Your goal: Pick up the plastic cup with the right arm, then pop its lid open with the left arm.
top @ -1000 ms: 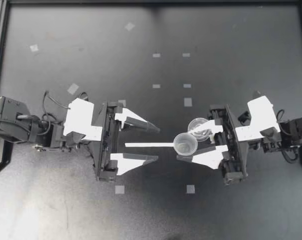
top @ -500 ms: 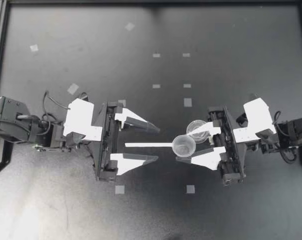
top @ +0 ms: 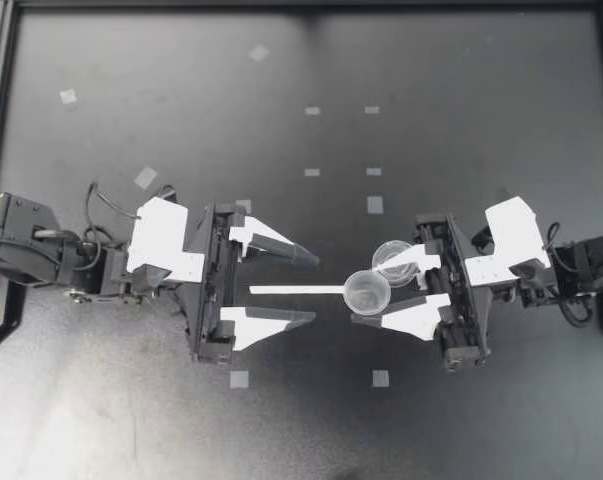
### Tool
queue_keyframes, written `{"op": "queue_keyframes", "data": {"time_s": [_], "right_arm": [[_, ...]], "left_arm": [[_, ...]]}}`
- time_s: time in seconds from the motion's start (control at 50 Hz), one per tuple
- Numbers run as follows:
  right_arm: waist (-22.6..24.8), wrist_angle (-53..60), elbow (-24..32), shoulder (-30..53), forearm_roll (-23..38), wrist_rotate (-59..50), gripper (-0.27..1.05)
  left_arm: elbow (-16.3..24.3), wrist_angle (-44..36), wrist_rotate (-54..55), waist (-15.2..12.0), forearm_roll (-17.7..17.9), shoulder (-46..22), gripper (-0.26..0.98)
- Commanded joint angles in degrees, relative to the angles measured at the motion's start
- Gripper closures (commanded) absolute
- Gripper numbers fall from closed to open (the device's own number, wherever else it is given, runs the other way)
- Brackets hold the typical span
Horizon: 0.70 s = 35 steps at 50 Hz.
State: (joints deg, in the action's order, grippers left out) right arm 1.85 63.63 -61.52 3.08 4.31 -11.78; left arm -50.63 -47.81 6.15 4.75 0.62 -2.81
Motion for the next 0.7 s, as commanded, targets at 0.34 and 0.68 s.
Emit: {"op": "queue_keyframes", "data": {"time_s": [0.34, 0.68], "right_arm": [[0.3, 0.1, 0.6, -0.6, 0.1, 0.1, 0.46], [0.3, 0.1, 0.6, -0.3, 0.1, 0.4, 0.46]], "left_arm": [[0.4, -0.3, -0.2, 0.0, 0.1, 1.2, 0.00], [0.4, -0.2, -0.4, 0.0, 0.1, 1.1, 0.00]]}}
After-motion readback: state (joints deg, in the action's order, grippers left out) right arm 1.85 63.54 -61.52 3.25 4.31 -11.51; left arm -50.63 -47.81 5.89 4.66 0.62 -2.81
